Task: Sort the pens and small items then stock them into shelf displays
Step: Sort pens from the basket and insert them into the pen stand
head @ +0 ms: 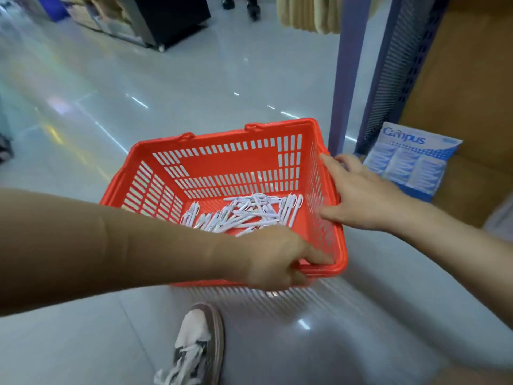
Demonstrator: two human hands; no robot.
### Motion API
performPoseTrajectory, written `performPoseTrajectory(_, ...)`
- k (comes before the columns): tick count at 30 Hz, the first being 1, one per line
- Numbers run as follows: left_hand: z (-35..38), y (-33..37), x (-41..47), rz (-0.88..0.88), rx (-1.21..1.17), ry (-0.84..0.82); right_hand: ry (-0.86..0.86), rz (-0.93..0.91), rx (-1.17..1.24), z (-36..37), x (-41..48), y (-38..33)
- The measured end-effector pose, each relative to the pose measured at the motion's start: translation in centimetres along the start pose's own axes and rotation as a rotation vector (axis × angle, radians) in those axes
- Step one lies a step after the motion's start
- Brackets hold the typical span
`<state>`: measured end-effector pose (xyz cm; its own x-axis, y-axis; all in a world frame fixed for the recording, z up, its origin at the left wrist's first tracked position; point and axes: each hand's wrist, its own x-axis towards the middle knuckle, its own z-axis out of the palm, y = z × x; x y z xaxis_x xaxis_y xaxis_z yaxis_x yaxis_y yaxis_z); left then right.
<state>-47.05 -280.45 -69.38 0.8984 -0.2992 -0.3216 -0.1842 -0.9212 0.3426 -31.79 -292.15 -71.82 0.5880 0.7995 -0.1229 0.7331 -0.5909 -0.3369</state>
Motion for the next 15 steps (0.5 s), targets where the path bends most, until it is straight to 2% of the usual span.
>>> performPoseTrajectory(3,-0.4,-0.7,-1.0,0.079,-0.089,-0.258,0.080,-0.008,-0.146,0.8,-0.4,-1.0)
performPoseTrajectory(5,-1.0,-2.2,-0.6,0.040,-0.162,-0.328,0.105,-0.038,-0.302,0.8,-0.7,-1.6)
performPoseTrajectory(8,-2.2,-6.4,0.4,-0.103,-0.195,-0.219,0.080,-0.130,-0.396,-0.2,-0.8,-2.7)
performPoseTrajectory(12,-2.6,-14.2,0.7,-0.271,0.055,-0.052,-0.083,-0.119,-0.327,-2.0,0.7,-4.6)
performPoseTrajectory(15,-0.9,-18.9,0.5,-0.355,0.153,-0.017,-0.075,-0.164,-0.548,-2.1,3.3,-6.2)
